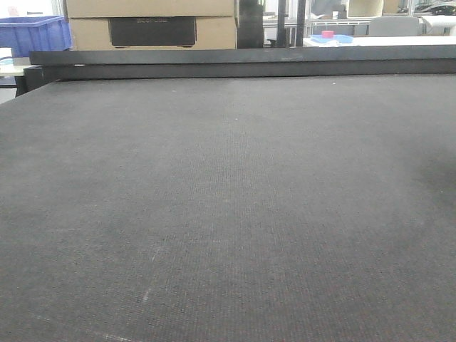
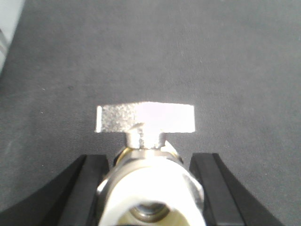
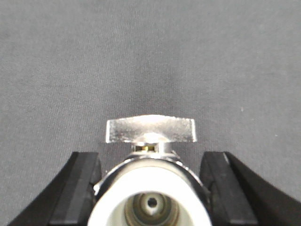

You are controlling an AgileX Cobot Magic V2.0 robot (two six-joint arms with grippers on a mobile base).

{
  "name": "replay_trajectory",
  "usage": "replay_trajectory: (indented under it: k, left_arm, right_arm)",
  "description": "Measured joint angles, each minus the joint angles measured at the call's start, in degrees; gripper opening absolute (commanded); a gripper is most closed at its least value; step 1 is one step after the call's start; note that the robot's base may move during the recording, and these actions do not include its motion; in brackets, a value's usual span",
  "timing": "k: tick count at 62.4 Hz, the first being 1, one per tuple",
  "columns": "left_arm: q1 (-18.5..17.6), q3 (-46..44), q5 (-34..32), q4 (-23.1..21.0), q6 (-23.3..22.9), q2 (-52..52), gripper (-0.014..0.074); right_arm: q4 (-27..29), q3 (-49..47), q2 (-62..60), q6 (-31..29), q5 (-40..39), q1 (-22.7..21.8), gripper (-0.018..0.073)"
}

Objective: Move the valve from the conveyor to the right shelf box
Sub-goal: 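Lift both held valves up off the belt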

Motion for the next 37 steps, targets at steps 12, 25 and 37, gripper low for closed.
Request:
replay_trajectory:
  k: [12, 25, 37]
  left_arm:
    - [0.0, 8.1, -7.3, -2.5, 0.0, -8.7, -0.0111]
    - [0.0, 14.6, -11.8, -3.4, 0.0, -19.1, -0.0111]
    - [0.0, 16.6, -11.7, -3.4, 0.0, -25.5, -0.0111]
  right_arm:
    - [0.0, 8.3, -8.7, 0.0, -6.4, 0.0, -0.0164]
    - [0.0, 12.2, -19.2, 0.0, -8.1, 0.0, -0.0164]
    - [0.0, 12.3, -25.8, 0.0, -9.3, 0.0, -0.0164]
